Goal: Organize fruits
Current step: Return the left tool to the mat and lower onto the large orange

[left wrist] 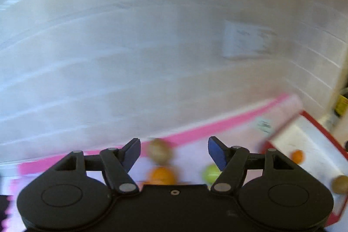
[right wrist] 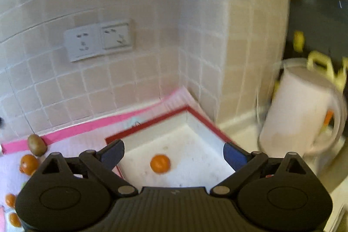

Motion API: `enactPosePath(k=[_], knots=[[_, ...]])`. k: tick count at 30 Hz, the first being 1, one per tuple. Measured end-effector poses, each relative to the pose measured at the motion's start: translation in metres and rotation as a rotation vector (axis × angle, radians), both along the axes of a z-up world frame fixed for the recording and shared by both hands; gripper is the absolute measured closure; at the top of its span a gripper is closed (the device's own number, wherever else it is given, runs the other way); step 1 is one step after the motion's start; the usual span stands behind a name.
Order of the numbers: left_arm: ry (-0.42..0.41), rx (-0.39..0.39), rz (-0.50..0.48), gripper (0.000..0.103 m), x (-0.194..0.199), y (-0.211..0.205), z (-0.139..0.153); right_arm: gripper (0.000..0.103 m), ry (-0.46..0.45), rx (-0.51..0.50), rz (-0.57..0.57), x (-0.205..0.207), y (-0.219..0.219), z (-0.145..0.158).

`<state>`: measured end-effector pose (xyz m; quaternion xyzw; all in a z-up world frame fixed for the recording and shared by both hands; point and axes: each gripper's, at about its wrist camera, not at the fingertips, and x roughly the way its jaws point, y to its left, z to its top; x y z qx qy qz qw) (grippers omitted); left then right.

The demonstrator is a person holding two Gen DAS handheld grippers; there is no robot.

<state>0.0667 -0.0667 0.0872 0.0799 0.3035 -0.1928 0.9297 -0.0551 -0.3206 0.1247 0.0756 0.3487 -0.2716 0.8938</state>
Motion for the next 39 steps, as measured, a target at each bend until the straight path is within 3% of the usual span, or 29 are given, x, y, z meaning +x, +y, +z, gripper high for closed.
enactPosePath(k=[4, 10, 14, 19, 21, 23, 28, 34, 39], knots=[[-0.037, -0.006, 0.090, 0.021, -0.008, 0.056, 0.022, 0.004, -0.049, 0.072, 0.113, 0.016, 0.030, 0.014], [-0.085, 0.008, 0.163, 0.021, -0.030, 0.115, 0.029, 0.004, -0.002, 0.176, 0.241, 0.041, 0.069, 0.007], [-0.077, -0.019, 0.171, 0.021, -0.031, 0.139, 0.024, 0.005, 0.017, 0.180, 0.303, 0.050, 0.098, 0.005], [-0.061, -0.040, 0.128, 0.021, -0.028, 0.136, 0.012, 0.005, 0.027, 0.219, 0.348, 0.058, 0.117, 0.002], [-0.029, -0.036, 0.080, 0.021, -0.023, 0.124, 0.001, 0.006, 0.055, 0.253, 0.368, 0.062, 0.120, -0.009], [0.018, -0.047, 0.038, 0.021, -0.014, 0.114, -0.013, 0.015, 0.106, 0.304, 0.392, 0.066, 0.121, -0.025], [0.186, -0.103, -0.080, 0.021, 0.034, 0.079, -0.062, 0.027, 0.202, 0.430, 0.362, 0.072, 0.116, -0.069], [0.339, -0.184, -0.172, 0.021, 0.089, 0.053, -0.118, 0.043, 0.244, 0.453, 0.368, 0.074, 0.120, -0.100], [0.399, -0.189, -0.198, 0.021, 0.116, 0.039, -0.144, 0.044, 0.223, 0.499, 0.356, 0.084, 0.117, -0.111]])
